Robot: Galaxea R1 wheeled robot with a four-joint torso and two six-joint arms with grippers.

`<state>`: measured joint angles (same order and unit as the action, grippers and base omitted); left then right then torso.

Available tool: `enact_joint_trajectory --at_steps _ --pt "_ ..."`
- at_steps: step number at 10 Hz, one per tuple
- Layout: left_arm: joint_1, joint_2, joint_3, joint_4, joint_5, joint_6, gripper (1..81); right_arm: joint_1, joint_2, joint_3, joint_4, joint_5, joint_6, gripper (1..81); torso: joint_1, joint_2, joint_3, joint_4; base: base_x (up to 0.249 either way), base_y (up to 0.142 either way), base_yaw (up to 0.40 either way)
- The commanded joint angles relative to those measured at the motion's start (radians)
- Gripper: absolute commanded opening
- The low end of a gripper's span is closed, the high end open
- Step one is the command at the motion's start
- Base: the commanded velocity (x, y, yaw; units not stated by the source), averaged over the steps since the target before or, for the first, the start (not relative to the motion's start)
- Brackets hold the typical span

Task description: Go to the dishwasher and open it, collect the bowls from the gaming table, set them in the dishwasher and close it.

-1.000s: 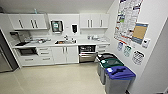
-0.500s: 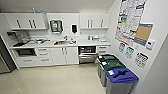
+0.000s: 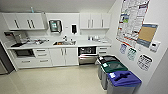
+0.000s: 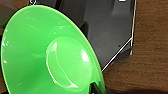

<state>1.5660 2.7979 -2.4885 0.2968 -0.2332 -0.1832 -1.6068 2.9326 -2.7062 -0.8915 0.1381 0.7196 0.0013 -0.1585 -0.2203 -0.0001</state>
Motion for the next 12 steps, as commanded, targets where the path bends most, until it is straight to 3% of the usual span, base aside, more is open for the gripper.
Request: enact_joint_trajectory --at_steps 1,12 --pt "-0.034 -0.018 0.005 0.012 0.038 0.002 1.0 0.034 0.003 0.005 -0.015 -0.008 0.000 1.0 0.000 0.000 0.000 0.000 0.133 0.000 0.000" --pt "-0.034 -0.017 0.002 0.012 0.038 0.002 1.0 0.032 0.004 0.003 -0.015 -0.008 0.001 1.0 0.000 0.000 0.000 0.000 0.132 0.000 0.000"
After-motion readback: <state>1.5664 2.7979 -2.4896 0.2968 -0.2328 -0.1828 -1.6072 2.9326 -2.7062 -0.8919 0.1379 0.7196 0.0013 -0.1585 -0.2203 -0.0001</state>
